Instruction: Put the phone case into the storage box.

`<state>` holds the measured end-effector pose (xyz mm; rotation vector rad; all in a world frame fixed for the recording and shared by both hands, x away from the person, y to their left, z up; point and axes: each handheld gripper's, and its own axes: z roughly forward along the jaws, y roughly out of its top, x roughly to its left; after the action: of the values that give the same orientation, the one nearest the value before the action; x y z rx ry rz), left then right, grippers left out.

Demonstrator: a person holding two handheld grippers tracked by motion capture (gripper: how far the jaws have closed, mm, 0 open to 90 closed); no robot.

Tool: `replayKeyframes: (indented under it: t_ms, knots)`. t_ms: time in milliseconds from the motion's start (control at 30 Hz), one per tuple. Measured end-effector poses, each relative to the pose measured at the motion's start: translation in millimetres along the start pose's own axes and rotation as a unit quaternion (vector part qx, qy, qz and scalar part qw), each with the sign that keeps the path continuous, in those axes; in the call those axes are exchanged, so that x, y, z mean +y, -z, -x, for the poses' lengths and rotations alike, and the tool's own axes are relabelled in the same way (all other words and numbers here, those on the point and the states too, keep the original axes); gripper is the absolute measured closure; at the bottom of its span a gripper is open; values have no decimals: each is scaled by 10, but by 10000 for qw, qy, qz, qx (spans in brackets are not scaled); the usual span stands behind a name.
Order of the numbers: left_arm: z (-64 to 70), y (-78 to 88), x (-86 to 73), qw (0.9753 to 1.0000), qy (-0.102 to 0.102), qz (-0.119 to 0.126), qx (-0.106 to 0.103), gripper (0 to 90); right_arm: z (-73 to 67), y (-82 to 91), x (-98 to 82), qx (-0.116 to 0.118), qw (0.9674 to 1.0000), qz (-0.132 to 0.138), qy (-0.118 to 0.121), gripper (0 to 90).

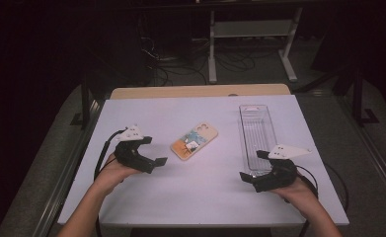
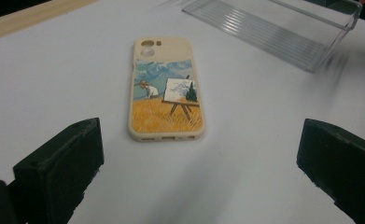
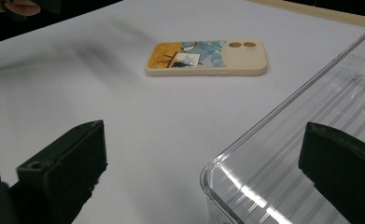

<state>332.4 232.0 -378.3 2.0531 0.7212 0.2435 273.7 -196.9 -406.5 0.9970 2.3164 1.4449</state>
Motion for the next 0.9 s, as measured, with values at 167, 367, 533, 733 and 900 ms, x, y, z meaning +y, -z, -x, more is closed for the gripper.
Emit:
replayKeyframes:
  t_ms: [167, 367, 533, 733, 900]
  knots:
    - [-18, -17, 55, 10000, 20, 21, 41, 3, -2, 0, 2, 2, 10000, 10, -7, 7]
    - [-60, -50, 137, 10000, -56, 52, 64, 2, 1, 4, 1, 4, 10000, 17, -16, 7]
    - [-95, -100, 220, 9999, -59, 88, 83, 2, 4, 5, 0, 8, 10000, 2, -39, 7]
    - [-128, -178, 300, 9999, -38, 120, 114, 2, 8, 8, 0, 6, 10000, 5, -34, 7]
    - [-143, -236, 384, 9998, -58, 155, 88, 2, 7, 7, 0, 5, 10000, 3, -35, 7]
